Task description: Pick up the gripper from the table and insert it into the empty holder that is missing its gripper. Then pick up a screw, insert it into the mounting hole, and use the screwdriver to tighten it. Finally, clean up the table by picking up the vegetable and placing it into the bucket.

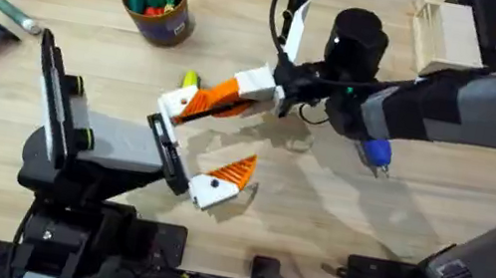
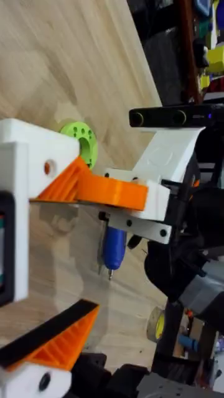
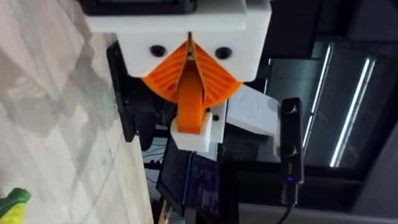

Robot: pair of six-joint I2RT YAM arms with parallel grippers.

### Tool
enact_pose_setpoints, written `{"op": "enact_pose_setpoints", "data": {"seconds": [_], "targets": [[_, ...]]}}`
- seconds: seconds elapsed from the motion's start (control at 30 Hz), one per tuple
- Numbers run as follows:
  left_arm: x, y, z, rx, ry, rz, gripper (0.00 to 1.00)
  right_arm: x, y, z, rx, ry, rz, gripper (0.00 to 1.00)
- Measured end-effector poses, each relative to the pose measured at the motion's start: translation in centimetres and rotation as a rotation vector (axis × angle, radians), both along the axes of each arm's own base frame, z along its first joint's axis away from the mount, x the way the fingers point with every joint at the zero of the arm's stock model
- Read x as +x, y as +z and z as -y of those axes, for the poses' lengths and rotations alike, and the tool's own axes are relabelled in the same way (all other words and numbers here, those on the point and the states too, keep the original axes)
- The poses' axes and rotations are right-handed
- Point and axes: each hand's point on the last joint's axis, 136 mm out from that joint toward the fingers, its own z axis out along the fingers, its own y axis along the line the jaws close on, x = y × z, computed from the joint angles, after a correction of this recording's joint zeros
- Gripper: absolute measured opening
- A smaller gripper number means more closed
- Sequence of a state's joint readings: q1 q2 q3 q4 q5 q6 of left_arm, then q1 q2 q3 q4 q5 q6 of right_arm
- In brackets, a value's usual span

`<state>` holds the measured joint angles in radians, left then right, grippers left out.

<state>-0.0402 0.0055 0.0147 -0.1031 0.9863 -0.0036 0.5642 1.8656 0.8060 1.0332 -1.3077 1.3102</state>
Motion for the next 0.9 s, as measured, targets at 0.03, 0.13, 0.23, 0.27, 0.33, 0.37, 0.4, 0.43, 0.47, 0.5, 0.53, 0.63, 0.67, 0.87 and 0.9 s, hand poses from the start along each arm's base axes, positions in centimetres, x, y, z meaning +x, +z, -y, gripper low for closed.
{"op": "enact_pose_setpoints", "data": {"seconds": [0.03,0.13,0.23,0.27,0.33,0.37,0.4,0.43,0.47,0.5,0.53,0.63,0.67,0.87,0.9], "targets": [[0.06,0.0,-0.05,0.0,0.004,0.0,0.986,0.03,0.01,-0.1,0.0,-0.004,0.001,0.008],[0.14,0.0,-0.11,0.0,0.009,0.001,0.985,0.16,0.05,-0.18,-0.001,-0.011,0.001,0.008],[0.21,0.01,-0.17,0.001,0.014,0.002,0.985,0.25,0.04,-0.28,-0.002,-0.018,0.001,0.008],[0.24,0.01,-0.19,0.001,0.016,0.002,0.986,0.27,0.03,-0.28,-0.002,-0.02,0.001,0.008],[0.25,0.02,-0.19,0.001,0.017,0.002,0.986,0.3,0.03,-0.29,-0.002,-0.021,0.001,0.008],[0.25,0.01,-0.2,0.001,0.017,0.002,0.986,0.31,0.03,-0.3,-0.002,-0.022,0.001,0.008],[0.25,0.02,-0.2,0.001,0.017,0.002,0.985,0.31,0.03,-0.3,-0.002,-0.022,0.001,0.008],[0.25,0.01,-0.2,0.001,0.017,0.002,0.986,0.33,0.03,-0.29,-0.002,-0.022,0.001,0.008],[0.25,0.01,-0.2,0.001,0.017,0.002,0.985,0.34,0.03,-0.28,-0.002,-0.023,0.001,0.008],[0.25,0.01,-0.2,0.001,0.017,0.002,0.985,0.41,0.03,-0.22,-0.002,-0.025,0.001,0.008],[0.25,0.02,-0.19,0.001,0.017,0.002,0.985,0.42,0.03,-0.18,-0.002,-0.024,0.001,0.008],[0.2,0.02,-0.16,0.001,0.014,0.002,0.986,0.41,0.13,-0.06,0.0,-0.016,0.002,0.008],[0.18,0.02,-0.15,0.001,0.012,0.002,0.986,0.43,0.2,-0.02,0.002,-0.013,0.004,0.008],[0.23,0.04,-0.18,0.01,0.015,0.017,0.986,0.7,0.68,-0.16,0.006,-0.005,0.008,0.008],[0.25,0.04,-0.19,0.011,0.016,0.02,0.986,0.75,0.71,-0.2,0.004,-0.003,0.005,0.008]]}}
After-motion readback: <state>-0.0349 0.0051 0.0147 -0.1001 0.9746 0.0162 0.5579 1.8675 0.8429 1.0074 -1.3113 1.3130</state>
